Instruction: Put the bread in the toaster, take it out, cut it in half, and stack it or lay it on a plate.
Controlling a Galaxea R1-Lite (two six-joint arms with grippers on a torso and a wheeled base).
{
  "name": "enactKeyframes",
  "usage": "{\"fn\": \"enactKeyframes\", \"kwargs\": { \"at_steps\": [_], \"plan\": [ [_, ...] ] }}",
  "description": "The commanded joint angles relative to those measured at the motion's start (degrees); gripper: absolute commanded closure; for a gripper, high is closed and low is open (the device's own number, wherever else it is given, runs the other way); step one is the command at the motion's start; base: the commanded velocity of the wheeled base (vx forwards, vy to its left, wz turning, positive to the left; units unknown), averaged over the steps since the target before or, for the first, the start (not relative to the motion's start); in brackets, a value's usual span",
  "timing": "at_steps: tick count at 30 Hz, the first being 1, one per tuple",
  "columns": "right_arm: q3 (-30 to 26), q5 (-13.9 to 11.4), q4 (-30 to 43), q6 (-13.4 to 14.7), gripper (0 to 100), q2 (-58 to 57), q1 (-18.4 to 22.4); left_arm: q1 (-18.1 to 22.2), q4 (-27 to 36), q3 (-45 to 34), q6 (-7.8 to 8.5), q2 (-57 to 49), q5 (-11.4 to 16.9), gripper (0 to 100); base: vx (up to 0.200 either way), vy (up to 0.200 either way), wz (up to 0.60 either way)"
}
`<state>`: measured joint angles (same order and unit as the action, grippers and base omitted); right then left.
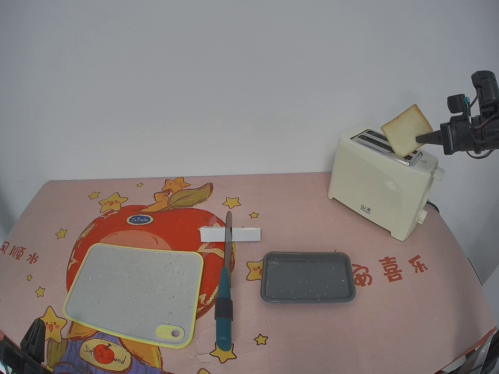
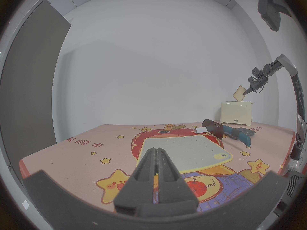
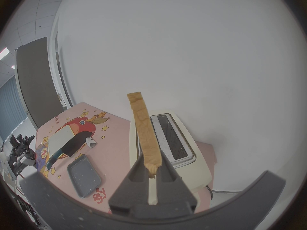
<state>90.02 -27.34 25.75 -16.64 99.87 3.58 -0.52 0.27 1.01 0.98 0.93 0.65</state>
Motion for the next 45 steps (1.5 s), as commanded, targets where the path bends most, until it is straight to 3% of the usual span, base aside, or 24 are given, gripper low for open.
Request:
{"fn": "enactKeyframes", "kwargs": {
  "at_steps": [1, 15, 36, 45],
  "plan": [
    [-0.1, 0.2, 0.0, -0.1, 100, 0.2, 0.0, 0.0, 0.0, -0.9, -0.01, 0.0, 0.0, 100, 0.000, 0.000, 0.00],
    [-2.5, 1.4, 0.0, -1.9, 100, -0.1, 0.3, 0.0, 0.0, -0.9, -0.01, 0.0, 0.0, 100, 0.000, 0.000, 0.00],
    [-2.5, 4.0, -0.1, -1.9, 100, 0.2, -0.4, 0.0, 0.0, -0.9, -0.01, 0.0, 0.0, 100, 0.000, 0.000, 0.00],
    [-1.9, 4.0, -0.2, -1.8, 100, 1.2, -0.5, 0.0, 0.0, -0.9, -0.01, 0.0, 0.0, 100, 0.000, 0.000, 0.00]
  ]
}}
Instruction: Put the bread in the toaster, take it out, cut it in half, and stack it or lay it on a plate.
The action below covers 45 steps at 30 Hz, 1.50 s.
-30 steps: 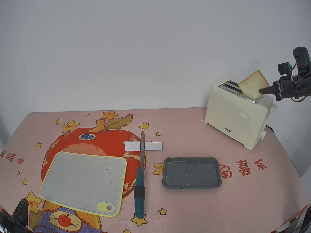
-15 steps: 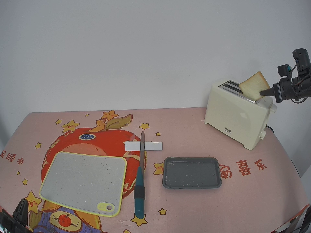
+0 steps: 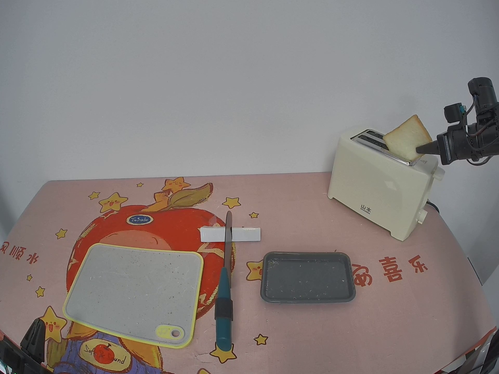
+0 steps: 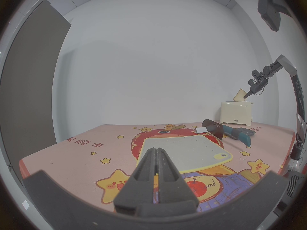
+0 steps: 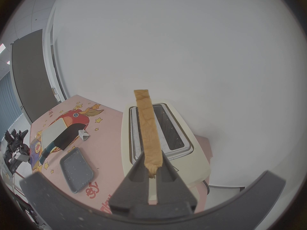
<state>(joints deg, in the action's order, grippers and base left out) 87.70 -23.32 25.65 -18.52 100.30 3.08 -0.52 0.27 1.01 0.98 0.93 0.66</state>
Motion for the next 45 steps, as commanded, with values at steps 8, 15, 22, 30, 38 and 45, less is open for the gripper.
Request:
{"fn": "enactKeyframes", "kwargs": {
  "at_steps": [8, 15, 22, 30, 38, 45],
  "plan": [
    [0.0, -0.1, -0.2, 0.1, 100, 1.1, -0.5, 0.0, 0.0, -0.9, -0.01, 0.0, 0.0, 100, 0.000, 0.000, 0.00],
    [0.2, 0.0, -0.2, 0.1, 100, 2.1, -0.5, 0.0, 0.0, -0.9, -0.01, 0.0, 0.0, 100, 0.000, 0.000, 0.00],
    [0.4, 0.0, -0.2, 0.1, 100, 2.4, -1.0, 0.0, 0.0, -0.9, -0.01, 0.0, 0.0, 100, 0.000, 0.000, 0.00],
    [1.6, -0.1, -0.2, 0.1, 100, 2.3, -1.2, 0.0, 0.0, -0.9, -0.01, 0.0, 0.0, 100, 0.000, 0.000, 0.00],
    [2.2, 0.1, -0.2, 0.1, 100, 2.8, -1.3, 0.0, 0.0, -0.9, -0.01, 0.0, 0.0, 100, 0.000, 0.000, 0.00],
    [2.2, 2.8, -0.2, 0.1, 100, 3.0, -3.0, 0.0, 0.0, -0.9, -0.01, 0.0, 0.0, 100, 0.000, 0.000, 0.00]
  ]
}}
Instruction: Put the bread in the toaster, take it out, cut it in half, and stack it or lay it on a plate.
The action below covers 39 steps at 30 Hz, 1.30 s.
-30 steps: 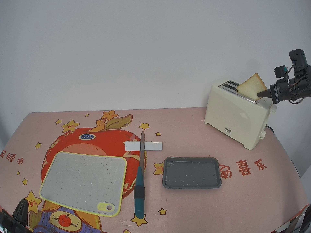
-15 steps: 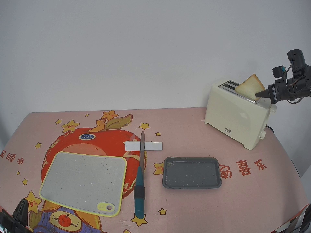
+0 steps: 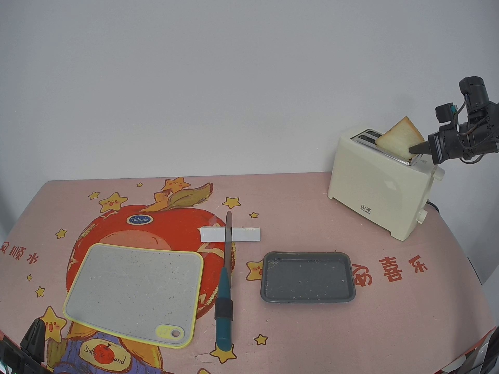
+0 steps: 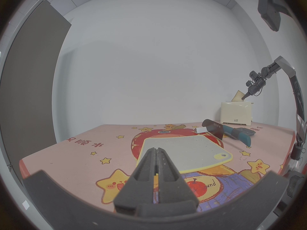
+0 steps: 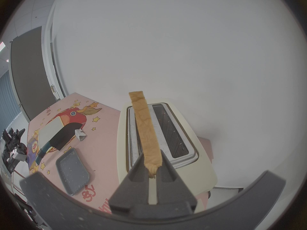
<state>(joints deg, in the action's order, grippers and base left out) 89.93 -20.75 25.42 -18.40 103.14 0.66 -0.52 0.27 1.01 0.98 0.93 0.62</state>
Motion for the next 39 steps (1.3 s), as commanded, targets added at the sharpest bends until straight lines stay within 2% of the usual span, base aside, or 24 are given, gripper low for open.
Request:
{"fn": "enactKeyframes", "kwargs": {
  "at_steps": [1, 29, 30, 39],
  "plan": [
    [0.1, 0.2, 0.0, -0.1, 100, 0.1, -0.6, 0.0, 0.0, -0.9, -0.01, 0.0, 0.0, 100, 0.000, 0.000, 0.00],
    [-0.1, 0.3, 0.1, -0.3, 100, 0.3, -0.9, 0.0, 0.0, -0.9, -0.01, 0.0, 0.0, 100, 0.000, 0.000, 0.00],
    [0.0, 0.2, 0.0, -0.2, 0, 0.4, -1.1, 0.0, 0.0, -0.9, -0.01, 0.0, 0.0, 100, 0.000, 0.000, 0.00],
    [-0.3, 0.2, 0.1, -0.2, 0, 0.2, -1.2, 0.0, 0.0, -0.9, -0.01, 0.0, 0.0, 100, 0.000, 0.000, 0.00]
  ]
}}
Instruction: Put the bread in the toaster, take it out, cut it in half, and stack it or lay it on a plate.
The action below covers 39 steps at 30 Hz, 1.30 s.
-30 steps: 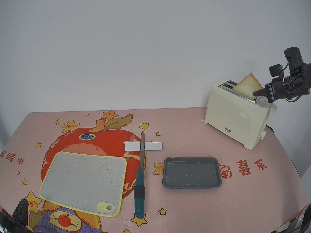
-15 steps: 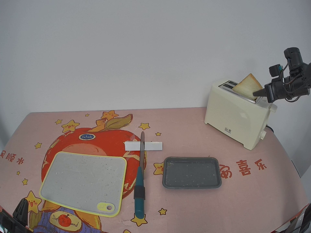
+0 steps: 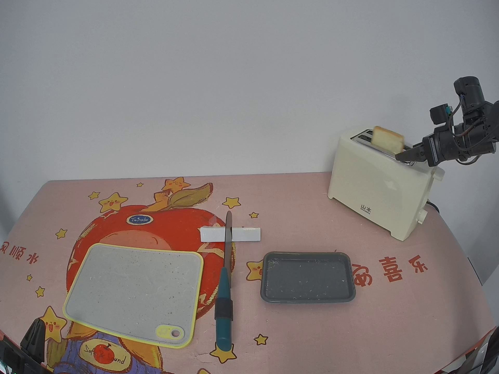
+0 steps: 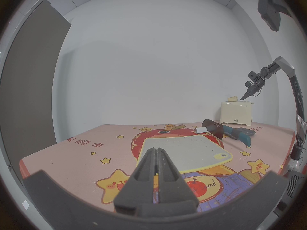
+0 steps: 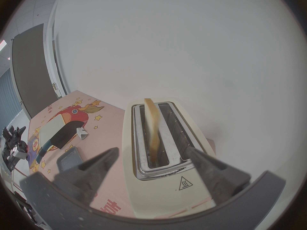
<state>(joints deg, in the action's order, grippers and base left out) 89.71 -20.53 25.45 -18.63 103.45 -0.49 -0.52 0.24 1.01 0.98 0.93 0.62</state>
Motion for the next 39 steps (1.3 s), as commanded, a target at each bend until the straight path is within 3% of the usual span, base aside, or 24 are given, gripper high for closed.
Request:
{"fn": "enactKeyframes", "kwargs": {
  "at_steps": [1, 21, 35, 39],
  "plan": [
    [-0.2, 0.0, 0.0, 0.0, 0, -0.1, -0.1, 0.0, 0.0, -0.9, -0.01, 0.0, 0.0, 100, 0.000, 0.000, 0.00],
    [-0.9, 0.0, 0.2, 0.2, 0, -2.9, 0.0, 0.0, 0.0, -0.9, -0.01, 0.0, 0.0, 100, 0.000, 0.000, 0.00],
    [-10.9, -0.3, 0.2, 0.5, 0, -15.0, 2.4, 0.0, 0.0, -0.9, -0.01, 0.0, 0.0, 100, 0.000, 0.000, 0.00],
    [-17.0, -0.7, 0.2, 0.8, 0, -21.5, 2.9, 0.0, 0.0, -0.9, -0.01, 0.0, 0.0, 100, 0.000, 0.000, 0.00]
  ]
}}
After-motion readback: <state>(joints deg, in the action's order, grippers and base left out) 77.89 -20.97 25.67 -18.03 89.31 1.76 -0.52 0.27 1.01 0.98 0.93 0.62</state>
